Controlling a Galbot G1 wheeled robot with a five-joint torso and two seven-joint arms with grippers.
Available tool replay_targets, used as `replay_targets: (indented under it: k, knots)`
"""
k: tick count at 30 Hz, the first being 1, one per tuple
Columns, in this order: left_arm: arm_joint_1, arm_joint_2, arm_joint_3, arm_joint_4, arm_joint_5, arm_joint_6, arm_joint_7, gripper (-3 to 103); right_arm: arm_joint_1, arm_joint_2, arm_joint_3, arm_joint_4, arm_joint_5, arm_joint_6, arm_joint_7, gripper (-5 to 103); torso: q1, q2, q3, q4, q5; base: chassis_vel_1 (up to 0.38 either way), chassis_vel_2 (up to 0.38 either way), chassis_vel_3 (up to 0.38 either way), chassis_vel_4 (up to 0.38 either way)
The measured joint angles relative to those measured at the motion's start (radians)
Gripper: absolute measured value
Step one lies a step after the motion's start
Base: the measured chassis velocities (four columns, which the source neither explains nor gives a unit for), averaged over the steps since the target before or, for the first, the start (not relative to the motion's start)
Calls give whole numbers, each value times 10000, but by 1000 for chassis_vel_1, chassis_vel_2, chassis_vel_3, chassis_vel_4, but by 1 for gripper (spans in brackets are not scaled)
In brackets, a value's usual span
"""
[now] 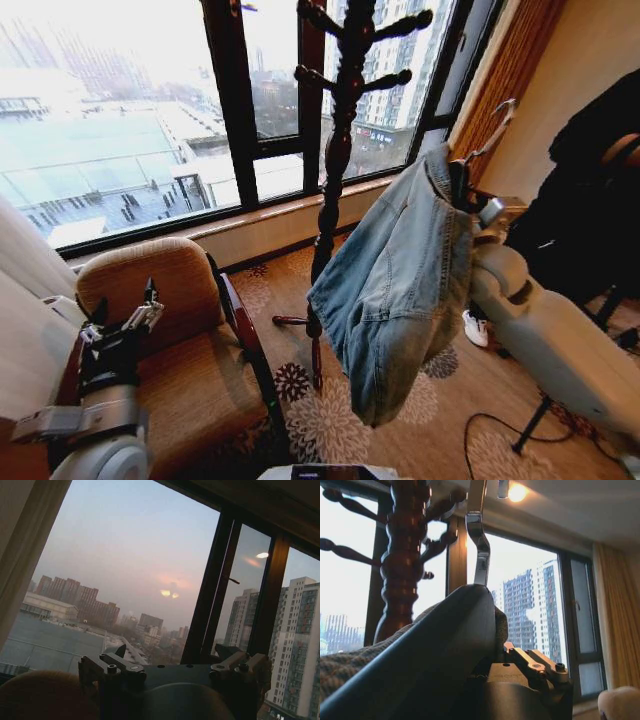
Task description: Pick up the clothes from the bed and hang them on the clothes hanger.
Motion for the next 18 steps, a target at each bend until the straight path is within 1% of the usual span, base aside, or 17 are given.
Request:
replay_targets:
  k: [2,4,8,9,12,14,18]
  knots:
    - [-38,45,-55,0,-75,8,1,100,228,226,-334,-332,-20,68,-98,23,0,0,0,-2,1,0,0,0,0]
    - [-51,57,-70,0,-97,9,1,100,307,293,-449,-407,-29,83,-121,23,0,0,0,-4,1,0,0,0,0]
    - [-148,100,-149,-1,-213,15,3,100,1074,873,-1352,-813,-96,110,-183,23,0,0,0,-1,-2,0,0,0,0]
    - [-148,100,-149,-1,-213,15,3,100,1074,873,-1352,-813,-96,110,-183,23,0,0,0,-1,-2,0,0,0,0]
    - [-209,134,-182,0,-295,18,22,100,1781,1087,-1931,-882,-100,98,-183,23,0,1,0,0,-3,0,0,0,0]
    - [-221,144,-193,0,-319,18,29,100,1962,1107,-2079,-882,-97,93,-181,23,1,1,0,0,-3,0,0,0,0]
    - [-276,177,-257,11,-450,15,70,100,2940,1144,-2795,-771,54,-7,-76,23,0,1,0,-1,-3,0,0,0,0]
